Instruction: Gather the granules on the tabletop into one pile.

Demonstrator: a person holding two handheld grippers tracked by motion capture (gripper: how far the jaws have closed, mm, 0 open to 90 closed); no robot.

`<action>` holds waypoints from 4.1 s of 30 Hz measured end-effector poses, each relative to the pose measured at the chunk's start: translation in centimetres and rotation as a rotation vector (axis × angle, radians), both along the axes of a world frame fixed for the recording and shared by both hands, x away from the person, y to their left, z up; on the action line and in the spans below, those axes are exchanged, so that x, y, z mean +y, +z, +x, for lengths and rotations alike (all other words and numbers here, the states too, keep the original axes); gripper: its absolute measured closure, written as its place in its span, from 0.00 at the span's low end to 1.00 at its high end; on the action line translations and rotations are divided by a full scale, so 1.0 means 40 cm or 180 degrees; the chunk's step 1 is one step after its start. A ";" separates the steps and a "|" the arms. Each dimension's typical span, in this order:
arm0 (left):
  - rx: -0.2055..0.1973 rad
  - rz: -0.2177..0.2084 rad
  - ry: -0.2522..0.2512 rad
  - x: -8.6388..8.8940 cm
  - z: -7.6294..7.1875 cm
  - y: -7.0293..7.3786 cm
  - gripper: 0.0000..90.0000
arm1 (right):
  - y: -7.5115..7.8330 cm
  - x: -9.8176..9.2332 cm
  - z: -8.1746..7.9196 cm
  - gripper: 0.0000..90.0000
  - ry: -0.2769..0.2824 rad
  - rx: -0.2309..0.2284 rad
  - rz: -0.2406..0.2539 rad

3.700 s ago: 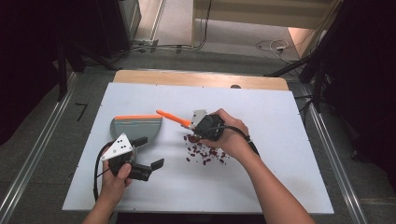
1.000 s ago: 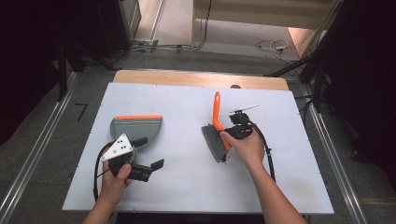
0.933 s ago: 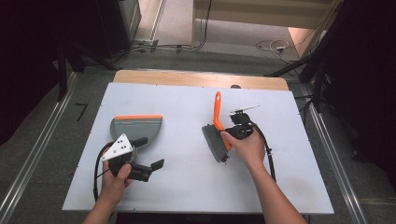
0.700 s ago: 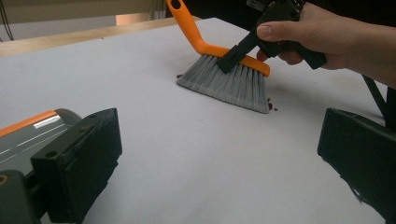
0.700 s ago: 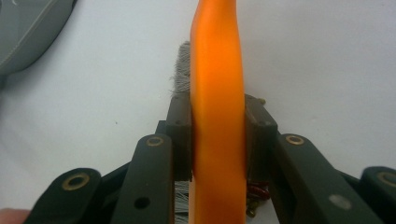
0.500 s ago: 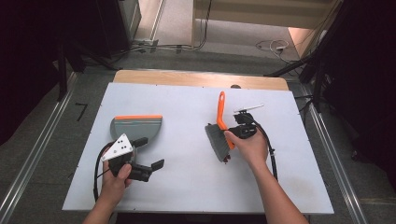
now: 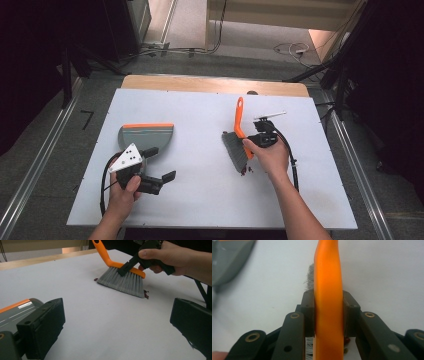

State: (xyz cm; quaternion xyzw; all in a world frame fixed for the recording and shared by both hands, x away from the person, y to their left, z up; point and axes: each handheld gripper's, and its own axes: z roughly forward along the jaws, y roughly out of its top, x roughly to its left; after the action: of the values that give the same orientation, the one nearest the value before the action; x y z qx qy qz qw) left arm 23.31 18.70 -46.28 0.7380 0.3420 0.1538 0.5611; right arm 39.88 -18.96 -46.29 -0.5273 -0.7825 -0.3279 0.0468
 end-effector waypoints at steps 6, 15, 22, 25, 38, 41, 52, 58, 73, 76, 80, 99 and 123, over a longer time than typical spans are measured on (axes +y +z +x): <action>0.0013 0.0006 -0.0002 -0.003 0.001 -0.002 0.01 | 0.068 -0.003 -0.019 0.76 0.0292 -0.0215 0.0183; 0.0012 0.0007 0.0000 -0.003 0.001 -0.002 0.01 | 0.134 -0.011 -0.076 0.76 0.1210 -0.0657 -0.0311; 0.0009 0.0007 -0.0016 -0.008 0.001 -0.003 0.01 | 0.114 -0.019 -0.173 0.76 0.2022 -0.1111 -0.0699; 0.0017 0.0020 -0.0014 -0.009 0.001 -0.003 0.01 | 0.110 -0.035 -0.209 0.76 0.2218 -0.1035 -0.0673; 0.0016 0.0045 -0.0039 -0.013 0.000 -0.005 0.01 | 0.042 -0.040 -0.194 0.76 0.2432 -0.0834 -0.0591; 0.0016 0.0038 -0.0031 -0.011 0.001 -0.005 0.01 | 0.036 -0.039 -0.175 0.76 0.2477 -0.0859 -0.0604; 0.0013 0.0041 -0.0043 -0.015 0.000 -0.005 0.01 | 0.028 -0.029 -0.117 0.75 0.2645 -0.1043 -0.0640; 0.0026 0.0045 -0.0050 -0.019 0.000 -0.007 0.01 | 0.023 -0.026 -0.083 0.75 0.2701 -0.1047 -0.0621; 0.0036 0.0061 -0.0063 -0.024 0.001 -0.010 0.01 | 0.016 -0.009 -0.014 0.74 0.2746 -0.1187 -0.0564; 0.0036 0.0060 -0.0063 -0.024 0.001 -0.010 0.01 | 0.015 -0.006 -0.001 0.74 0.2764 -0.1206 -0.0557; 0.0027 0.0065 -0.0078 -0.025 0.000 -0.009 0.01 | 0.015 -0.001 0.012 0.74 0.2763 -0.1234 -0.0551; 0.0028 0.0076 -0.0082 -0.028 -0.001 -0.009 0.01 | 0.014 0.015 0.077 0.74 0.2759 -0.1310 -0.0509; 0.0034 0.0094 -0.0085 -0.028 0.000 -0.010 0.01 | 0.014 0.026 0.133 0.74 0.2673 -0.1322 -0.0477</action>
State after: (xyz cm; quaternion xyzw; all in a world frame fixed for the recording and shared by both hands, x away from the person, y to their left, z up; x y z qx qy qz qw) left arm 23.29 17.58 -46.69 0.7515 0.3328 0.1475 0.5502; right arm 45.19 -17.92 -45.72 -0.0905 -0.9423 -0.3217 -0.0204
